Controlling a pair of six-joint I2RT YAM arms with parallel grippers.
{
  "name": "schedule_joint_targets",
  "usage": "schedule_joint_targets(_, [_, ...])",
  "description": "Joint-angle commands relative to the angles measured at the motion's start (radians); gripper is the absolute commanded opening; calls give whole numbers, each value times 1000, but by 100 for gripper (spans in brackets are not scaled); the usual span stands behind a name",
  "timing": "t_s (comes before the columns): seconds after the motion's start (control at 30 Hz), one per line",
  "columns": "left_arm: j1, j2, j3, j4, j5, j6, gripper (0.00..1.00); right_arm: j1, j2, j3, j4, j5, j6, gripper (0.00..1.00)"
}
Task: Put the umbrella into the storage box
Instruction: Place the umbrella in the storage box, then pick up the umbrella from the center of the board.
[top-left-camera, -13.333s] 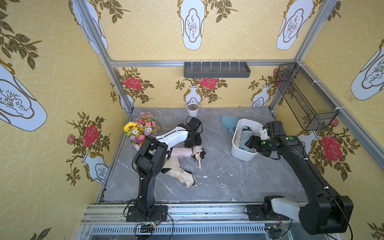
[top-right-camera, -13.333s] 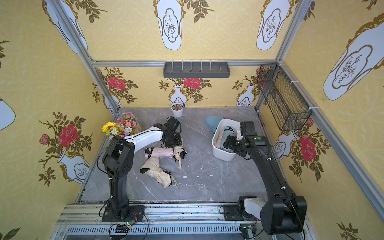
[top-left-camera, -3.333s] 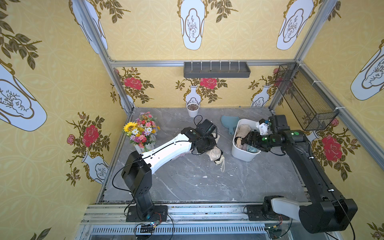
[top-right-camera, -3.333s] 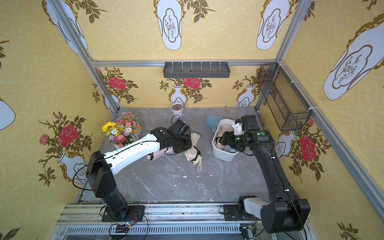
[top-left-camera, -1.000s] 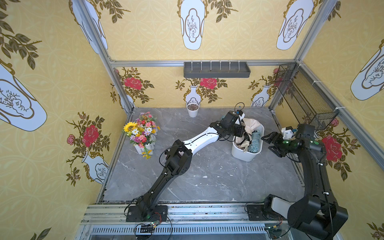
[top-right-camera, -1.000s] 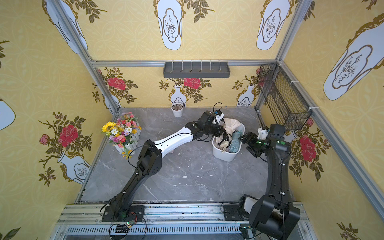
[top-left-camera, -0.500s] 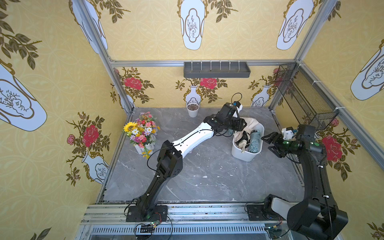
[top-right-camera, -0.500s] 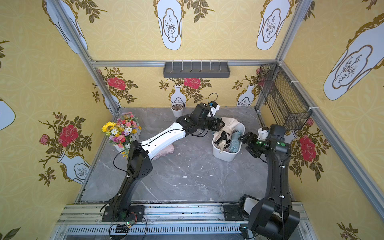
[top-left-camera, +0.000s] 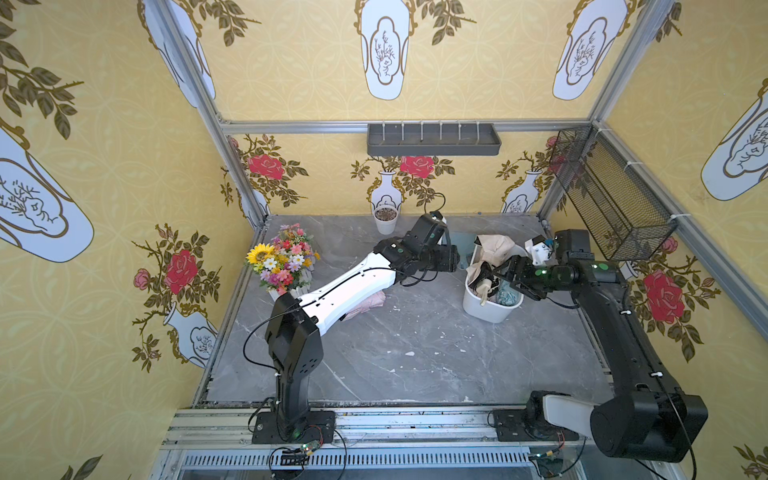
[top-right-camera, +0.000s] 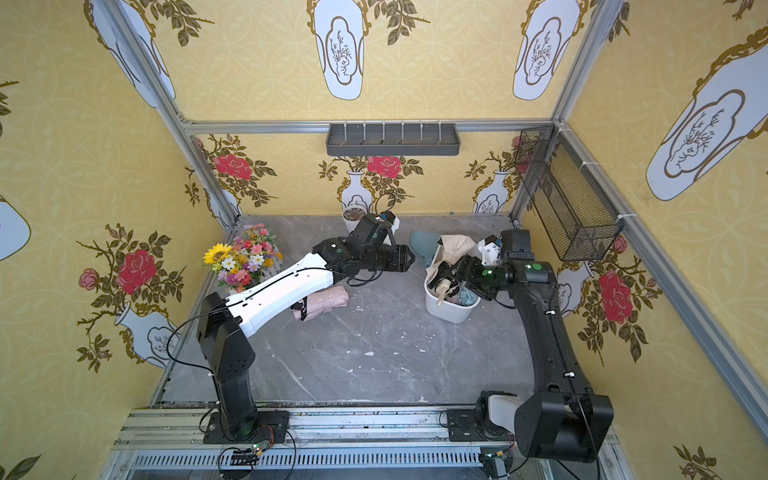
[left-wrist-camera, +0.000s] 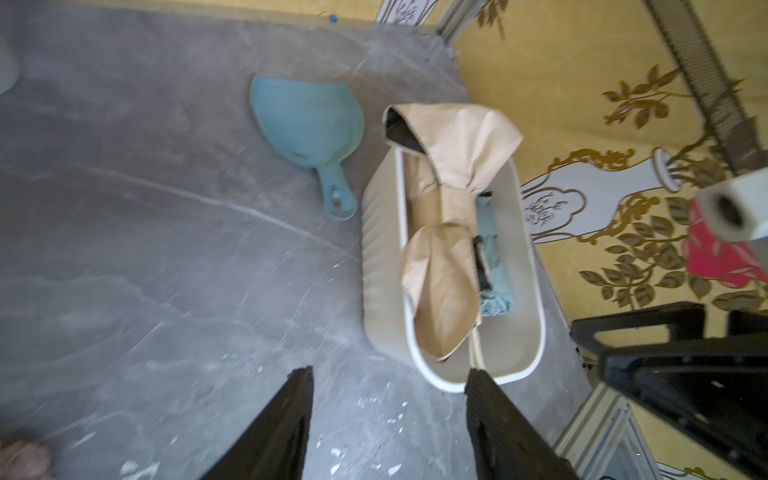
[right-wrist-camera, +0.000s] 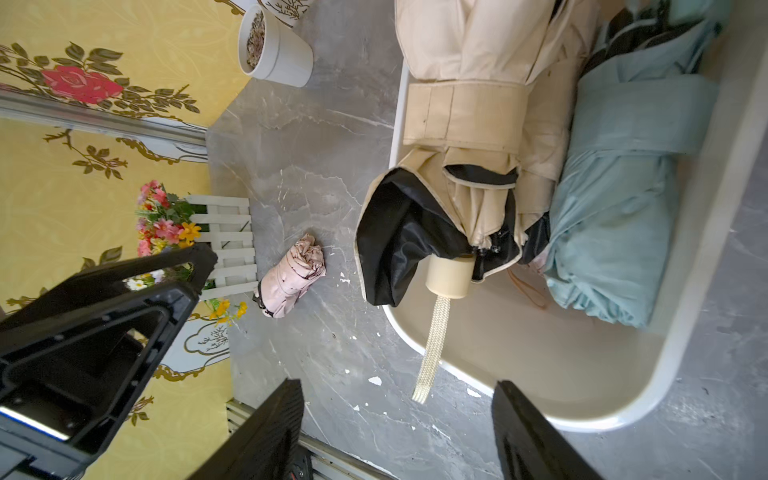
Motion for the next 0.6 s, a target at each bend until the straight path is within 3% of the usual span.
schedule_joint_targets(0.0, [9,-72,-120,-52,-45,27,67,31,10,7,23,42,26,76])
schedule_joint_targets(0.13, [23,-181,-271,-78,-84,78,76,71,32,26,19,50,30,76])
schedule_joint_targets(0.27, [52,-261,-371,-115,-84,134,79,114,47,52,13,60,32,76])
schedule_joint_targets(0.57, [173,-269,-433,-230,-129,308,86,215,76,85,18,88,49,77])
